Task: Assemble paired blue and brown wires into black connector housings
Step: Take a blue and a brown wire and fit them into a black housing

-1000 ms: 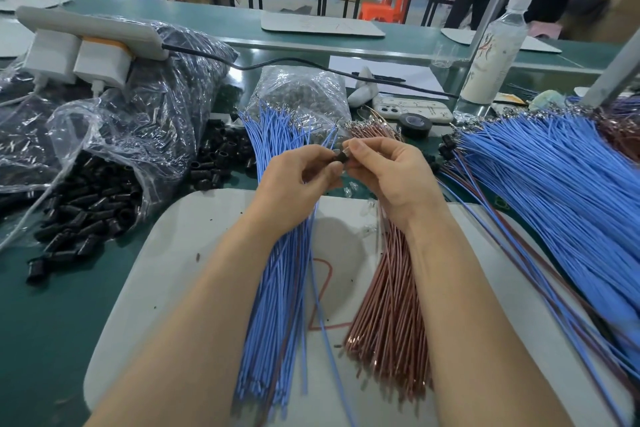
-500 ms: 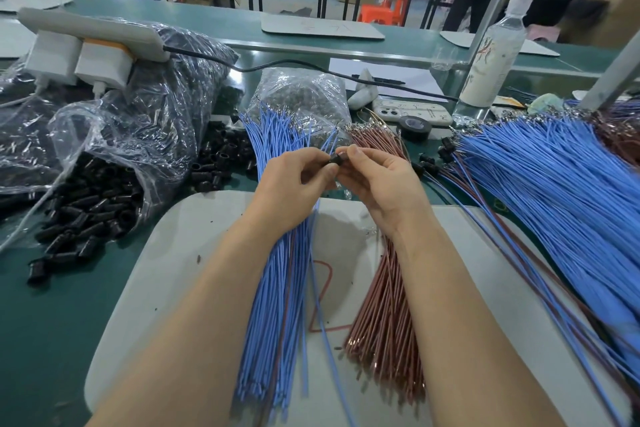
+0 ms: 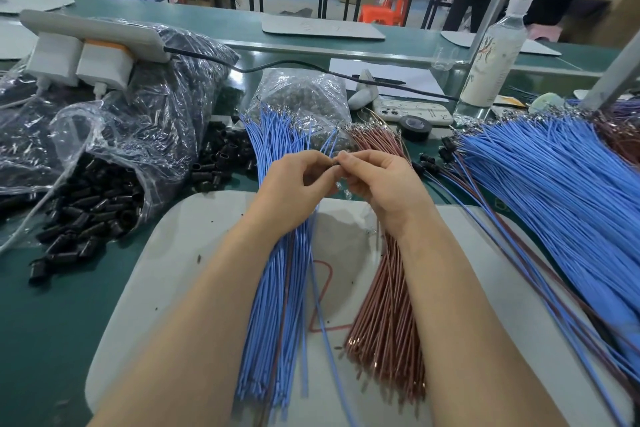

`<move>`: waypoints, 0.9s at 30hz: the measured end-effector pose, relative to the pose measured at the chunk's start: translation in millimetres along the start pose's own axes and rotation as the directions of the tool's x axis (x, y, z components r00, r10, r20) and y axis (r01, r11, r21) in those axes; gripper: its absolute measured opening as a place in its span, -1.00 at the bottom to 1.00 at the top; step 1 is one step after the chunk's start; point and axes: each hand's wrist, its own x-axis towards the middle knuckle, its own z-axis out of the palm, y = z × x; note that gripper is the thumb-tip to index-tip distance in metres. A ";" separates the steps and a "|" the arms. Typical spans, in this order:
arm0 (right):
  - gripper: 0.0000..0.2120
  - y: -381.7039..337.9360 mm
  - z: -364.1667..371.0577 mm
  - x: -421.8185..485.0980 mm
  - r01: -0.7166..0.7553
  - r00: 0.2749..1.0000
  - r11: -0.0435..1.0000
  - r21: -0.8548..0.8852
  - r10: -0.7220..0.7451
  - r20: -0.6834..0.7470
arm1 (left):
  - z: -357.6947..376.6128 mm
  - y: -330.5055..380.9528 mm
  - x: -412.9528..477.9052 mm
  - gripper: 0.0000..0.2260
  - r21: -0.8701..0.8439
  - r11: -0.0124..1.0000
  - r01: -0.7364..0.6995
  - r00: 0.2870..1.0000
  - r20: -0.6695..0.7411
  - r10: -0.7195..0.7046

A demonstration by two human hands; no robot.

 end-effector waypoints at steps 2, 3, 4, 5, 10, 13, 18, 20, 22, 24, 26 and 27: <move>-0.88 -0.6 -0.5 0.0 -0.018 1.000 0.999 0.047 0.017 0.017 | -0.5 0.2 0.6 -0.95 -0.010 1.000 -0.008 1.000 0.009 0.009; -0.87 -1.1 -0.3 0.2 -0.030 0.999 0.996 0.084 0.028 0.029 | -0.7 0.6 0.8 -0.95 -0.018 1.000 -0.012 1.000 0.010 0.012; -0.87 -1.7 -0.2 0.4 -0.042 0.999 0.991 0.126 0.037 0.040 | -1.1 1.2 1.0 -0.94 -0.027 1.000 -0.014 1.000 0.010 0.014; -0.86 -2.1 0.1 0.5 -0.051 0.998 0.985 0.166 0.044 0.048 | -1.1 1.7 1.1 -0.94 -0.038 0.999 -0.014 1.000 0.007 0.015; -0.83 -0.8 -3.9 2.7 -0.020 1.000 0.995 0.102 0.022 -0.019 | -0.9 4.1 0.7 -0.94 -0.087 0.996 0.014 1.000 -0.010 -0.015; -0.76 2.9 -5.9 4.5 0.028 0.999 1.000 -0.002 -0.028 -0.040 | 0.4 5.3 0.9 -0.95 -0.074 0.997 0.023 1.000 -0.003 -0.023; -0.76 6.9 -2.7 5.0 0.089 0.995 0.990 -0.113 -0.093 -0.036 | 1.3 4.0 0.3 -0.94 -0.011 1.000 0.010 1.000 -0.002 -0.010; -0.76 4.9 0.4 3.3 0.079 0.996 0.992 -0.097 -0.083 -0.039 | 1.1 5.0 -0.2 -0.92 -0.002 1.000 0.013 1.000 -0.015 -0.013; -0.76 -0.5 4.1 0.5 0.043 0.999 0.999 -0.024 -0.043 -0.008 | -1.1 10.2 -0.2 -0.92 -0.020 1.000 0.012 0.999 -0.051 -0.013; -0.71 -7.8 8.8 -4.3 -0.028 0.994 0.995 0.094 0.018 0.108 | -7.1 22.2 -0.4 -0.92 -0.065 0.998 -0.020 0.993 -0.114 0.012; -0.60 -17.3 12.8 -11.6 -0.137 0.951 0.965 0.225 0.065 0.301 | -15.7 42.3 2.5 -0.92 -0.073 0.993 -0.093 0.976 -0.203 0.077; -0.58 -23.1 13.5 -16.8 -0.185 0.914 0.945 0.268 0.065 0.400 | -19.9 55.3 5.0 -0.94 -0.067 0.988 -0.136 0.964 -0.239 0.116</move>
